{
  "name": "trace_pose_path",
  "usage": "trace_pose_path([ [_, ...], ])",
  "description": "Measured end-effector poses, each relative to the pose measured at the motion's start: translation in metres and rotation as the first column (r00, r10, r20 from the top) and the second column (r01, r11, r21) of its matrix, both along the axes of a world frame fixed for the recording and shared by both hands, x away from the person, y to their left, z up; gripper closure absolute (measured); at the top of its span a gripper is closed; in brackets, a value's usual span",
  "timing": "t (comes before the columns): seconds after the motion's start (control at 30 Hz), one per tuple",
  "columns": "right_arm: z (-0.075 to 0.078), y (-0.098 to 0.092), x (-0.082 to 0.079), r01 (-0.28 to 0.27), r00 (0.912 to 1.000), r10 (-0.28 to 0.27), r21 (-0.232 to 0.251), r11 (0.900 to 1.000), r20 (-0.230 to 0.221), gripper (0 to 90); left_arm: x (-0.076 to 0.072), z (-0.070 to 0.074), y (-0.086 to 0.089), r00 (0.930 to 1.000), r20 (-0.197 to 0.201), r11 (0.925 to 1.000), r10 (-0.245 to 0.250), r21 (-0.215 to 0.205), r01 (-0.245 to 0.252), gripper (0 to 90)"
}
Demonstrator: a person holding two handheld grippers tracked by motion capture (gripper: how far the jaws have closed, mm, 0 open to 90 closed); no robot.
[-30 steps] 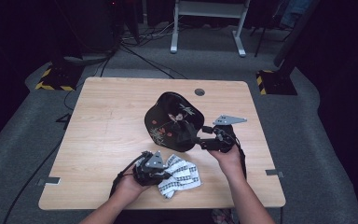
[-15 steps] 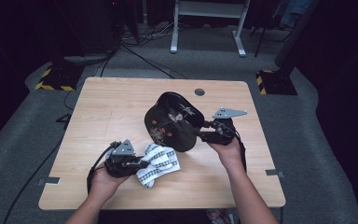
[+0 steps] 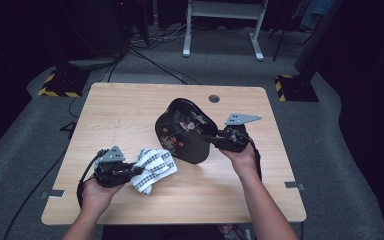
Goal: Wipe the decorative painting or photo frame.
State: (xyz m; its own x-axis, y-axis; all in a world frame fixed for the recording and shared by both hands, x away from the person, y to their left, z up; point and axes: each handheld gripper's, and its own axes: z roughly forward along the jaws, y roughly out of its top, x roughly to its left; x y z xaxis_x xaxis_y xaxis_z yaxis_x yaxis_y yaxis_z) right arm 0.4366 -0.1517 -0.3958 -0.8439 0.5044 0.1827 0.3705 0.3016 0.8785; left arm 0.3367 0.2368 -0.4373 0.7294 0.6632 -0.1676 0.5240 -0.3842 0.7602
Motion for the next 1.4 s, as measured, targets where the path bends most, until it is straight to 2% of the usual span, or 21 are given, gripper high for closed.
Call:
trace_pose_path([
  [0.07, 0.000, -0.001, 0.000, -0.038, 0.9993, 0.038, 0.010, 0.999, -0.004, 78.6, 0.001, 0.000, 0.003, 1.0000, 0.001, 1.0000, 0.008, -0.004, -0.008, 75.6],
  [0.1, -0.001, 0.000, 0.000, -0.040, 0.9992, 0.040, 0.010, 0.999, 0.000, 78.7, 0.001, 0.000, 0.004, 0.9999, 0.000, 0.9999, 0.013, -0.005, -0.013, 75.5],
  [0.17, -0.001, -0.001, 0.000, -0.061, 0.9979, 0.062, 0.031, 0.998, -0.021, 78.8, 0.002, 0.000, 0.004, 0.9999, 0.004, 0.9999, 0.016, -0.004, -0.016, 75.5],
  [0.33, -0.001, -0.004, -0.001, -0.066, 0.9973, 0.067, 0.037, 0.997, -0.030, 78.9, 0.004, 0.002, 0.007, 0.9997, 0.010, 0.9998, 0.020, -0.008, -0.020, 75.5],
  [0.53, 0.002, -0.010, -0.005, -0.098, 0.9944, 0.099, 0.035, 0.995, -0.036, 78.9, 0.007, 0.006, 0.015, 0.9985, 0.020, 0.9986, 0.052, -0.017, -0.051, 75.4],
  [0.7, 0.004, -0.018, -0.011, -0.101, 0.9941, 0.103, 0.041, 0.994, -0.035, 78.9, 0.012, 0.011, 0.021, 0.9959, 0.048, 0.9970, 0.077, -0.001, -0.077, 75.4],
  [0.83, 0.005, -0.025, -0.016, -0.108, 0.9934, 0.109, 0.036, 0.994, -0.037, 78.9, 0.018, 0.013, 0.024, 0.9940, 0.047, 0.9951, 0.099, -0.002, -0.099, 75.4],
  [0.93, 0.004, -0.028, -0.020, -0.108, 0.9934, 0.109, 0.039, 0.993, -0.034, 78.9, 0.024, 0.013, 0.025, 0.9914, 0.053, 0.9926, 0.120, 0.012, -0.121, 75.4],
  [1.03, 0.002, -0.029, -0.024, -0.107, 0.9936, 0.108, 0.032, 0.994, -0.034, 78.9, 0.029, 0.012, 0.024, 0.9892, 0.042, 0.9900, 0.141, 0.009, -0.141, 75.4],
  [1.17, 0.002, -0.029, -0.031, -0.096, 0.9949, 0.096, 0.023, 0.995, -0.028, 78.8, 0.036, 0.012, 0.020, 0.9843, 0.062, 0.9842, 0.165, 0.055, -0.169, 75.5],
  [1.23, 0.002, -0.028, -0.033, -0.100, 0.9947, 0.100, 0.016, 0.995, -0.025, 78.9, 0.039, 0.012, 0.014, 0.9798, 0.079, 0.9779, 0.184, 0.087, -0.190, 75.5],
  [1.27, 0.002, -0.027, -0.034, -0.100, 0.9946, 0.101, 0.014, 0.995, -0.025, 78.9, 0.040, 0.012, 0.012, 0.9804, 0.085, 0.9768, 0.178, 0.105, -0.186, 75.5],
  [1.37, 0.002, -0.026, -0.036, -0.100, 0.9946, 0.101, 0.014, 0.995, -0.026, 78.9, 0.043, 0.011, 0.005, 0.9793, 0.089, 0.9745, 0.182, 0.116, -0.192, 75.4],
  [1.4, 0.002, -0.025, -0.036, -0.103, 0.9943, 0.104, 0.011, 0.995, -0.025, 78.9, 0.044, 0.012, 0.001, 0.9783, 0.096, 0.9711, 0.183, 0.137, -0.195, 75.4],
])
